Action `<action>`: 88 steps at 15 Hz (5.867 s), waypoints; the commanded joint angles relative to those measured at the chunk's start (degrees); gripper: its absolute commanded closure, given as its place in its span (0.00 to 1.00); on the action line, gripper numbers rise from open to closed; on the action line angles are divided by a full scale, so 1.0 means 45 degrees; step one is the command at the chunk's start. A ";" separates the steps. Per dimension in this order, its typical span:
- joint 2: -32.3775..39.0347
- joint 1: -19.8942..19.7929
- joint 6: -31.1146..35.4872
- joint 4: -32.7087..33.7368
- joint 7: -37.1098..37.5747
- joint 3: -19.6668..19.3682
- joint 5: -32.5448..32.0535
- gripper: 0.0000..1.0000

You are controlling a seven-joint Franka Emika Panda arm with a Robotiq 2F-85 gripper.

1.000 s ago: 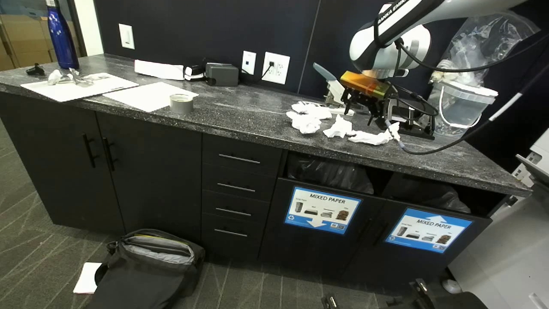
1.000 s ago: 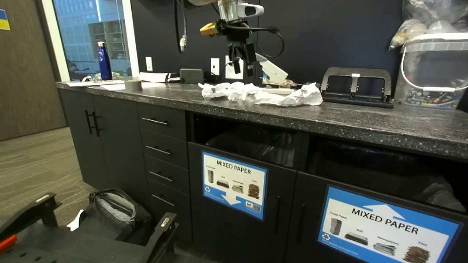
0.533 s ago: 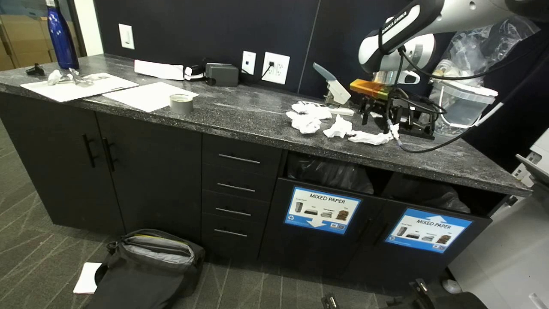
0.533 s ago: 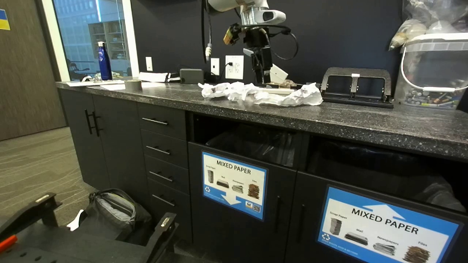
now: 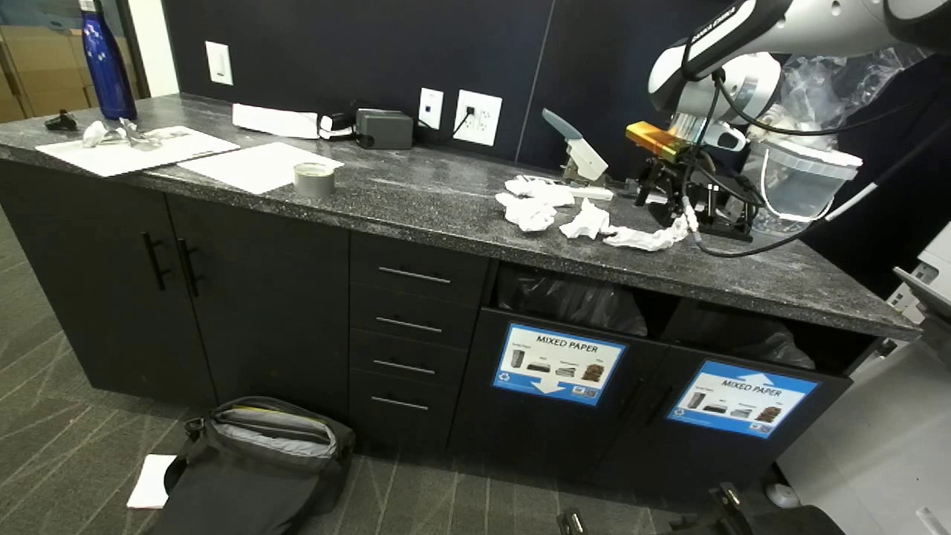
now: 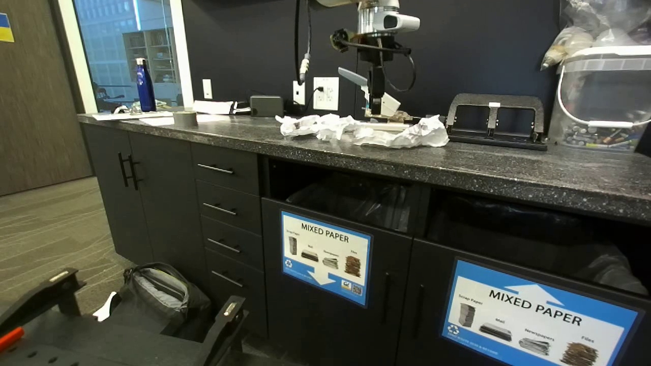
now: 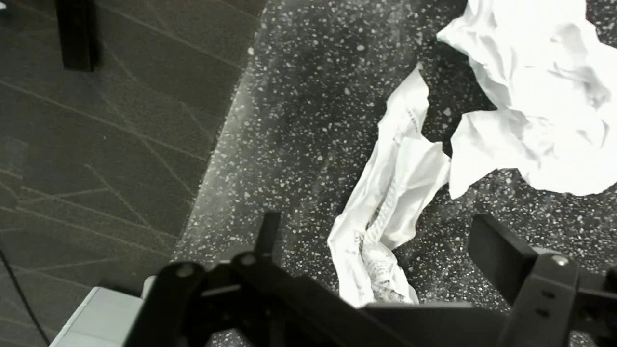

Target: Pick the papers on the counter and put them in the recycle bin

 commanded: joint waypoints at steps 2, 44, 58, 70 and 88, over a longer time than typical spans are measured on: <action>0.1152 -0.0507 0.0367 0.1284 0.0378 0.0443 0.0862 0.00; -0.1430 -0.0535 0.2180 -0.4979 -0.8912 0.0982 -0.1066 0.80; -0.4282 -0.0450 0.2236 -1.2890 -1.3811 0.1151 -0.1366 0.82; -0.0830 0.0753 0.7982 -1.1777 -1.2217 0.0448 -0.2702 0.83; 0.1161 0.1725 0.8491 -0.7661 -1.1350 0.0138 -0.2523 0.82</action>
